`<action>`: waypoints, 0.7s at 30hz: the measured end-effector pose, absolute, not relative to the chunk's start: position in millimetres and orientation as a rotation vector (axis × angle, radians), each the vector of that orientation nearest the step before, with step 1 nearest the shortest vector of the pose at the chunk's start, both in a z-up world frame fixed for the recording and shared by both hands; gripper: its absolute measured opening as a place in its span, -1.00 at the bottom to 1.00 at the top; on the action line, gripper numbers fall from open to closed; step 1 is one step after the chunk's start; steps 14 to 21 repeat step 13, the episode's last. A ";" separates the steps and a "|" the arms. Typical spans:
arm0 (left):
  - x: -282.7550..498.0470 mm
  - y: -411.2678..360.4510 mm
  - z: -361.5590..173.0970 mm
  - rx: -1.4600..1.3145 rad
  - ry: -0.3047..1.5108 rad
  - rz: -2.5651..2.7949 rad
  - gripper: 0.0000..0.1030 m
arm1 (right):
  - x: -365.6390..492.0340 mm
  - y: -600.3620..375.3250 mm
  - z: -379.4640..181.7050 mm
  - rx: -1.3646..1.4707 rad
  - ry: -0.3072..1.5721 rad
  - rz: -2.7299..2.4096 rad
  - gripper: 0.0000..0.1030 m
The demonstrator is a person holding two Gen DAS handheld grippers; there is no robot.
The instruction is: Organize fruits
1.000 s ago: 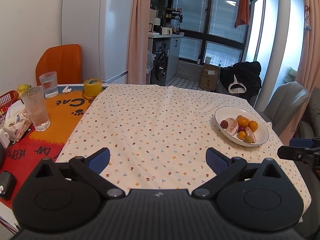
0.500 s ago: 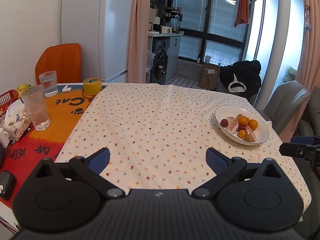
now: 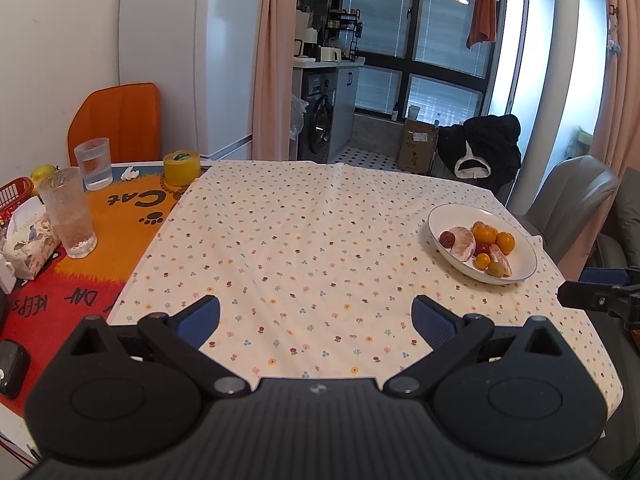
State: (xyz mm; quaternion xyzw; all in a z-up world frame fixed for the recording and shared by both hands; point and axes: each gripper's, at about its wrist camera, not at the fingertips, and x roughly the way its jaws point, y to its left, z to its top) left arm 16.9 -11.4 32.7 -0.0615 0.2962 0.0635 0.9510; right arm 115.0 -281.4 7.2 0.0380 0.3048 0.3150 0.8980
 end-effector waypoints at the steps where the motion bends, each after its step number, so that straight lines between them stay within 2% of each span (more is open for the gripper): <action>1: 17.1 -11.6 32.4 -0.124 0.604 0.128 0.96 | 115.1 -281.6 6.9 0.078 0.632 0.652 1.00; 21: 17.7 -14.1 29.2 -0.112 0.609 0.117 0.96 | 117.3 -279.1 1.1 0.079 0.654 0.648 1.00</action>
